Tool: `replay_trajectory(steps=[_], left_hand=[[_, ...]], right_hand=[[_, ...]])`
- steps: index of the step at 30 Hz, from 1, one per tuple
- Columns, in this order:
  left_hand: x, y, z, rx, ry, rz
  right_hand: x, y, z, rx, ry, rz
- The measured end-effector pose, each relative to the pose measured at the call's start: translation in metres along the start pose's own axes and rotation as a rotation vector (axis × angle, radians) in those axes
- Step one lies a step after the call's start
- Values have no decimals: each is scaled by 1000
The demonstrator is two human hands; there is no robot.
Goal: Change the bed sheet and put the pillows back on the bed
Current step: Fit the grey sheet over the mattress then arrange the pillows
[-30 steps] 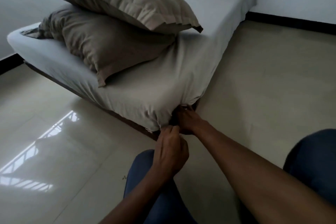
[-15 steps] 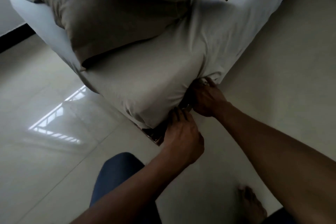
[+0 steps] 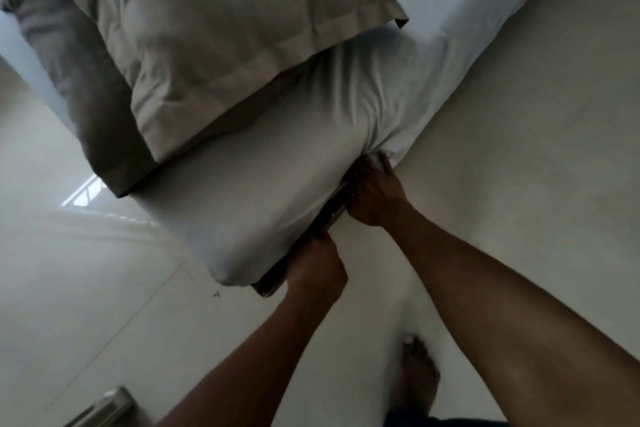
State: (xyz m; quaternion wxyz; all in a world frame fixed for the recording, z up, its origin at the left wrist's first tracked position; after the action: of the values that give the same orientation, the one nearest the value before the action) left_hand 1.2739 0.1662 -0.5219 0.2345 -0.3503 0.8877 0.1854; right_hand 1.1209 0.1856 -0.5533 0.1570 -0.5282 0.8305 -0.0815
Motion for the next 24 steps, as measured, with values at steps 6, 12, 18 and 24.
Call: replay_trajectory(steps=[6,12,18,24], left_hand=[[30,39,-13,-38,71,177],[36,40,4,89,30,180],[53,72,-21,175,141,270],[61,78,-9,122,-5,205]], right_hand=[[-4,11,-17,122,121,-49],[-35,28,-31,119,123,-62],[26,42,-26,67,171,-56],[-32,55,-46,140,61,-112]])
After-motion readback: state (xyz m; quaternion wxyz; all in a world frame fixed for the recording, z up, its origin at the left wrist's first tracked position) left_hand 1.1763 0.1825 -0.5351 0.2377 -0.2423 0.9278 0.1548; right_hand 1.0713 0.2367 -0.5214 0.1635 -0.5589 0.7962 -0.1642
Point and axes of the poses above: each hand's wrist, its own x-axis towards the middle knuckle, its own z-axis out of the palm, y = z × x, the point moved 9 cm from there along x, towards the middle knuckle, and after that the axes turned 2 degrees about -z, right-handed, at the moved point
